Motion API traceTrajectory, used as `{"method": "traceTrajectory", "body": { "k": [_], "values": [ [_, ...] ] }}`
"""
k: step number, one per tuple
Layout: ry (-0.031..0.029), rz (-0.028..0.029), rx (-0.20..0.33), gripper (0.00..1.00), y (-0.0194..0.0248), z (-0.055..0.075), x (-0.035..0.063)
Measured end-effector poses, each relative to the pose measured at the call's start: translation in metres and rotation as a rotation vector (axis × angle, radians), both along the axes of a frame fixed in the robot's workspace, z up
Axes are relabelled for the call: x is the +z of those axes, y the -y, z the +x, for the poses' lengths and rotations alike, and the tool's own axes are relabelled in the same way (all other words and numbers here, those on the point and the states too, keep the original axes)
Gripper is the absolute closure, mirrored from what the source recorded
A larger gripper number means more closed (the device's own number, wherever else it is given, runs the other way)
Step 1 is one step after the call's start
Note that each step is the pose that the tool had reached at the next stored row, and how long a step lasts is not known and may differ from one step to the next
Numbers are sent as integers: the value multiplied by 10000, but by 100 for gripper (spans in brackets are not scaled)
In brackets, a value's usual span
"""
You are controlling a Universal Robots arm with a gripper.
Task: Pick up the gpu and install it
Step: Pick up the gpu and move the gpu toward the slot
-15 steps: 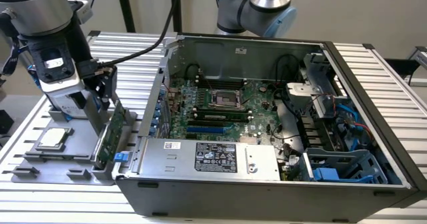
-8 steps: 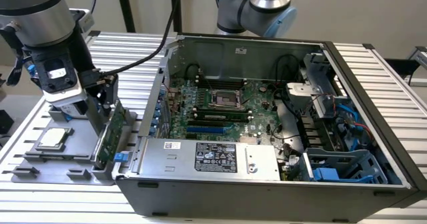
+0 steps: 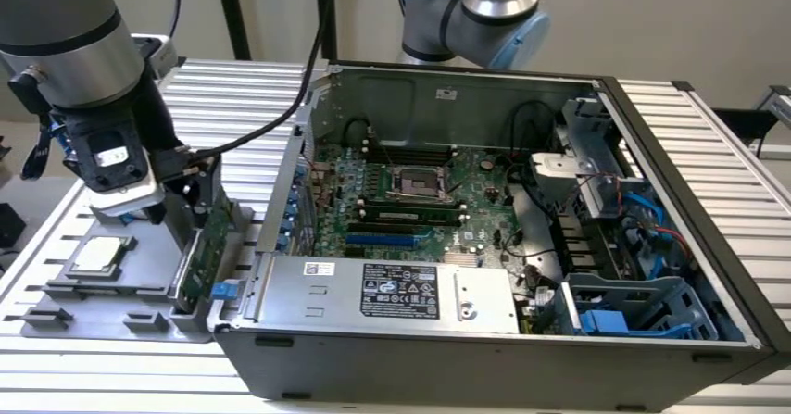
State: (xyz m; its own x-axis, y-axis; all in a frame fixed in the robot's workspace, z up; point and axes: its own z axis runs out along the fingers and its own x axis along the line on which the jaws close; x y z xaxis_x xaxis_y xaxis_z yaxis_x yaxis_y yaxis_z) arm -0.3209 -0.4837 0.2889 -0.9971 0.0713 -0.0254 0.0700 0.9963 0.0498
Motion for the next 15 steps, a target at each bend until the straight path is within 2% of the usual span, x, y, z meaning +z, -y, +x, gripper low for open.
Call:
{"method": "traceTrajectory", "body": {
  "k": [12,15],
  "values": [
    [41,-2,1,46,10,1,-217],
    [57,-18,-8,46,10,1,-273]
  ]
}}
